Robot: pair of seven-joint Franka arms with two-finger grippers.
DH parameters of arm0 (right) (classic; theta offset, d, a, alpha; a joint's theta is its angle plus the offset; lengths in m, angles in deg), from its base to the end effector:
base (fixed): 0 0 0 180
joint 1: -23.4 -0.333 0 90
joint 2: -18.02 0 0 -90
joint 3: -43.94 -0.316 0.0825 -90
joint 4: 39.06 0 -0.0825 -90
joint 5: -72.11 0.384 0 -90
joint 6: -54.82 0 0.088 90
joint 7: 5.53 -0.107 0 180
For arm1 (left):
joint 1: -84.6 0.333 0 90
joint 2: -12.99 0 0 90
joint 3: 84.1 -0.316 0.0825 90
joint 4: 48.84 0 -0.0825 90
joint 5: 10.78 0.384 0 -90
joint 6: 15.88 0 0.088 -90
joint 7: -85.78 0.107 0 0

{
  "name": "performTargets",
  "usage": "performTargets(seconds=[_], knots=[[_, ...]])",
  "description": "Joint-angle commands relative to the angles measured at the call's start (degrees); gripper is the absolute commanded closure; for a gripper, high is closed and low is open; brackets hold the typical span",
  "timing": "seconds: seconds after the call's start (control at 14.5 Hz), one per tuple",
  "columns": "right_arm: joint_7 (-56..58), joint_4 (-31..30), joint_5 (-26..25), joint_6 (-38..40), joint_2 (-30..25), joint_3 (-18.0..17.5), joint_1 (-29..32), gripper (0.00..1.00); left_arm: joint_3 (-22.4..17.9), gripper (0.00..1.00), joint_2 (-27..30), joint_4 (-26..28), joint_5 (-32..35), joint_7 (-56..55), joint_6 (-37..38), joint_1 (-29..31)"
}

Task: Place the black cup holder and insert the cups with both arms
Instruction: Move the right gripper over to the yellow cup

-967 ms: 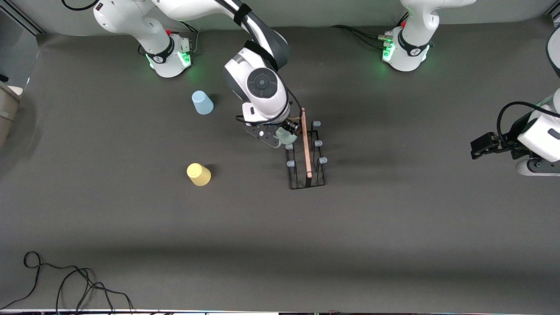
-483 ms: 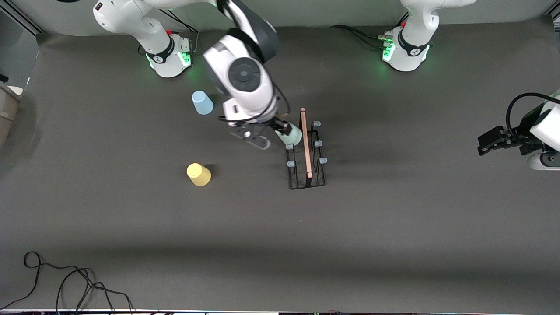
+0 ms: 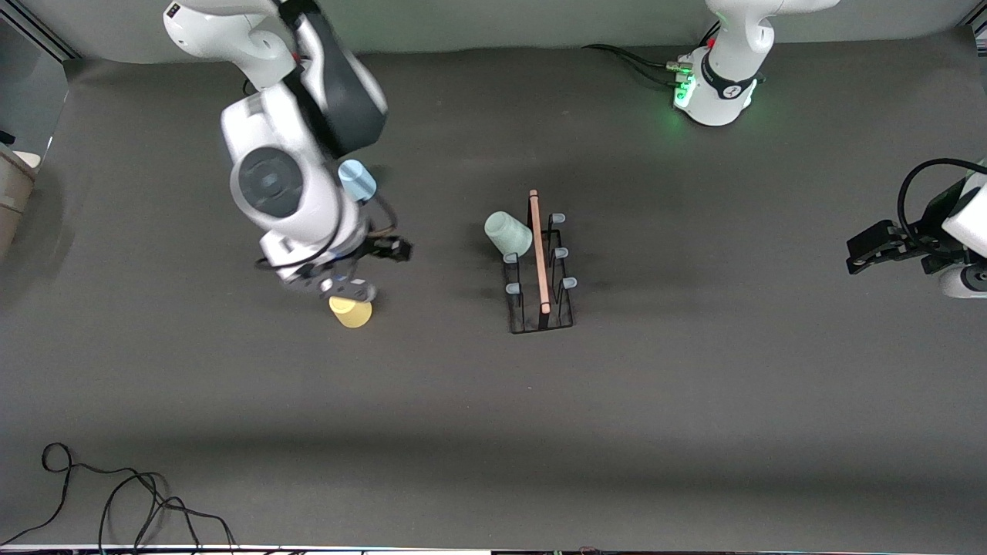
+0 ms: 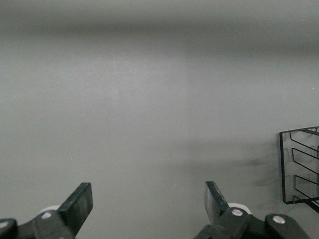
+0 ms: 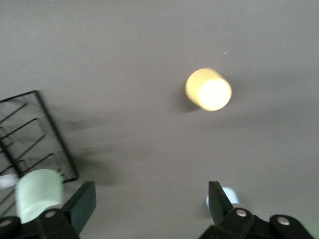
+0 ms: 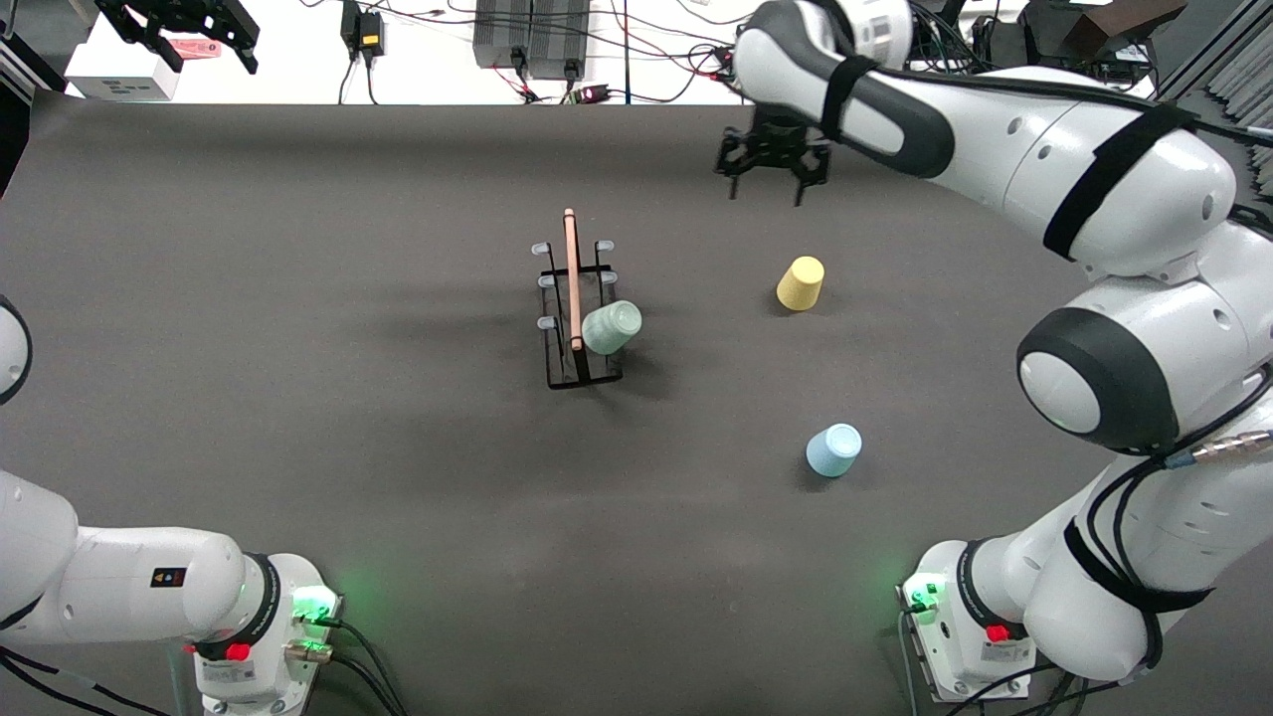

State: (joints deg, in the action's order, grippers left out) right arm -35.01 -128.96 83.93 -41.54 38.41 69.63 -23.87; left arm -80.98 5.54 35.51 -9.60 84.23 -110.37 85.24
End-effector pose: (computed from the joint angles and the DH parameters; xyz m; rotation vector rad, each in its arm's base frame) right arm 0.5689 0.2807 0.4381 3.0684 -0.2666 -0.3195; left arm 0.6017 -0.0218 0.6034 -3.1287 0.0262 -0.0745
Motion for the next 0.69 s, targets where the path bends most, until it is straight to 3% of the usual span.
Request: performTargets(seconds=[0.0, 0.41, 0.62], knots=[[7.7, -4.8, -0.6, -3.6, -0.1, 3.9, -0.8, 0.00, -0.1, 0.00, 0.0, -0.7, -0.6, -0.2, 1.1, 0.1], [14.2, -17.8, -0.2, -21.8, 0.6, 6.1, 0.3, 0.00, -0.1, 0.00, 0.0, -0.5, -0.6, -0.4, 1.1, 0.1], [15.1, -21.4, 0.4, -26.6, 0.9, 6.1, 0.5, 0.00, -0.2, 0.00, 0.1, -0.4, -0.6, -0.4, 1.2, 0.1]])
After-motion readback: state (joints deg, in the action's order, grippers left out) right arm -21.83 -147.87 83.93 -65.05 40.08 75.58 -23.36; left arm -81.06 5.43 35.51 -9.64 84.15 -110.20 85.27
